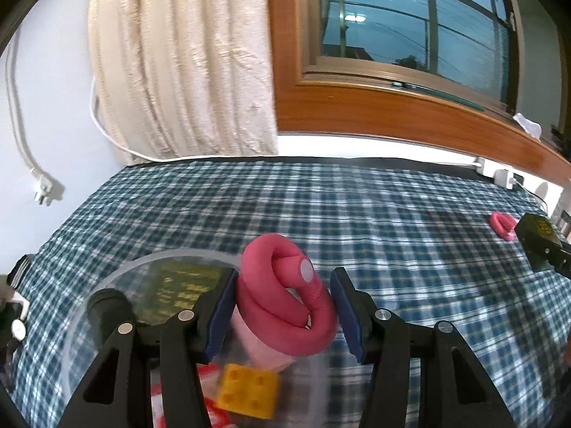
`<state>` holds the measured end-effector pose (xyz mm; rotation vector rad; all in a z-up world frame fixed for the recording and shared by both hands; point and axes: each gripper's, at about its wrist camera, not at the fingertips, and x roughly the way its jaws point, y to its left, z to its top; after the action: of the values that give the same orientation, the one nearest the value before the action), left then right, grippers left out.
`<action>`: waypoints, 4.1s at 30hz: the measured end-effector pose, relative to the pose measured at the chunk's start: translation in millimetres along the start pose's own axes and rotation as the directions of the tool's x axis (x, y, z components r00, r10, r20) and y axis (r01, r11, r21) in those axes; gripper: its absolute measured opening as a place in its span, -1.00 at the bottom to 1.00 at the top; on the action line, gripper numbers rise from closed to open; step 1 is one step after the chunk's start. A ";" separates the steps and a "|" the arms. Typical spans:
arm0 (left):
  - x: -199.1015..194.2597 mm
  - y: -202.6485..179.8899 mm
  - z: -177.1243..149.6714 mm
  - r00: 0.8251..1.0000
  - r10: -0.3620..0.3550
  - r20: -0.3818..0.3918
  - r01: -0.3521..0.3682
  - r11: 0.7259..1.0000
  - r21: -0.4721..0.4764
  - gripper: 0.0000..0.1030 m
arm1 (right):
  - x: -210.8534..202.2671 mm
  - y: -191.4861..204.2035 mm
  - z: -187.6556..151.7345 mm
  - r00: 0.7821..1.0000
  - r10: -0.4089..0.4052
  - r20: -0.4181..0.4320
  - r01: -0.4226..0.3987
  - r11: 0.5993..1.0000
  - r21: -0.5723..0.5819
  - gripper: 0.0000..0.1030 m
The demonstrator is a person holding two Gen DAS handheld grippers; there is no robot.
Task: Organize objects
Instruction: 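Open the left tool to drop the pink curler into the bowl, then lower the green box into the bowl and open the right tool, then move both tools away from the bowl toward the pink items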
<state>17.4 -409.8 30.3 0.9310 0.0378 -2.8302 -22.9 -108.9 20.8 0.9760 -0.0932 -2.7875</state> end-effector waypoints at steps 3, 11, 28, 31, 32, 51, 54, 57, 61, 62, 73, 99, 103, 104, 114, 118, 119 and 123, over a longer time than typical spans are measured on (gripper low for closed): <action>-0.8 17.9 -3.1 1.000 0.020 -0.001 -0.020 1.000 -0.019 0.08 | -0.8 24.4 -0.9 0.999 0.040 -0.005 -0.040 0.999 -0.025 0.44; -4.9 67.4 -9.3 1.000 0.025 -0.005 -0.026 0.995 -0.097 0.08 | 0.4 98.1 -0.8 0.990 0.142 -0.015 -0.143 0.986 -0.084 0.44; -18.2 126.2 -19.6 0.999 0.012 0.035 -0.004 0.975 -0.224 0.68 | 23.3 225.2 -6.5 0.939 0.330 -0.101 -0.344 0.921 -0.185 0.44; -21.1 132.8 -19.0 0.999 0.018 0.051 -0.004 0.968 -0.251 0.71 | 27.2 236.5 -7.8 0.932 0.344 -0.112 -0.360 0.913 -0.190 0.44; -21.5 134.7 -19.2 0.998 0.024 0.053 -0.010 0.966 -0.259 0.71 | 28.3 240.0 -8.6 0.930 0.349 -0.115 -0.365 0.911 -0.193 0.44; -37.4 155.4 -20.4 0.981 0.166 0.097 -0.126 0.937 -0.327 0.98 | 31.9 295.5 -35.5 0.894 0.412 -0.176 -0.448 0.818 -0.361 0.44; -38.8 159.0 -20.5 0.980 0.173 0.099 -0.129 0.930 -0.345 0.98 | 31.1 300.2 -38.9 0.872 0.446 -0.200 -0.489 0.793 -0.365 0.48; -38.0 161.3 -21.0 0.980 0.174 0.097 -0.129 0.925 -0.357 0.98 | 29.9 299.0 -39.7 0.865 0.462 -0.198 -0.502 0.786 -0.360 0.56; -36.6 160.8 -20.7 0.981 0.173 0.092 -0.130 0.925 -0.356 0.98 | 26.5 290.3 -38.6 0.851 0.488 -0.194 -0.525 0.784 -0.331 0.58; -36.4 160.4 -20.6 0.981 0.173 0.091 -0.131 0.926 -0.355 0.98 | 24.5 287.0 -38.4 0.847 0.496 -0.191 -0.531 0.782 -0.325 0.58; -36.7 162.9 -21.3 0.980 0.173 0.095 -0.127 0.921 -0.367 0.98 | 12.6 295.9 -50.2 0.825 0.525 -0.208 -0.562 0.730 -0.388 0.50; -23.5 144.0 -24.0 0.982 0.181 0.045 -0.162 0.949 -0.269 0.99 | 0.6 243.7 -57.2 0.845 0.507 -0.173 -0.535 0.788 -0.303 0.49; -22.5 131.0 -24.6 0.971 0.232 0.050 -0.219 0.956 -0.197 0.99 | 0.1 218.8 -54.3 0.860 0.484 -0.158 -0.509 0.823 -0.250 0.49; -22.6 128.8 -24.6 0.969 0.241 0.051 -0.228 0.956 -0.183 0.99 | -0.6 213.1 -53.5 0.862 0.483 -0.156 -0.507 0.826 -0.247 0.49; -22.3 129.3 -21.3 0.976 0.215 0.025 -0.206 0.959 -0.194 0.99 | -5.4 151.5 -45.9 0.916 0.391 -0.092 -0.401 0.898 -0.181 0.55; -29.1 123.9 -17.9 0.973 0.228 0.037 -0.218 0.959 -0.183 0.99 | -2.1 128.4 -44.8 0.937 0.338 -0.087 -0.347 0.926 -0.149 0.61; -31.7 121.8 -16.3 0.973 0.227 0.041 -0.216 0.959 -0.182 0.99 | -0.6 121.9 -44.3 0.943 0.322 -0.087 -0.331 0.933 -0.140 0.62; -38.6 110.4 -10.1 0.980 0.194 0.052 -0.183 0.967 -0.176 0.99 | 3.9 101.8 -41.7 0.963 0.258 -0.083 -0.267 0.956 -0.120 0.62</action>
<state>71.7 -512.4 47.9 0.7567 0.1702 -2.6327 15.8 -209.3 -1.9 0.9468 -0.0287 -2.4837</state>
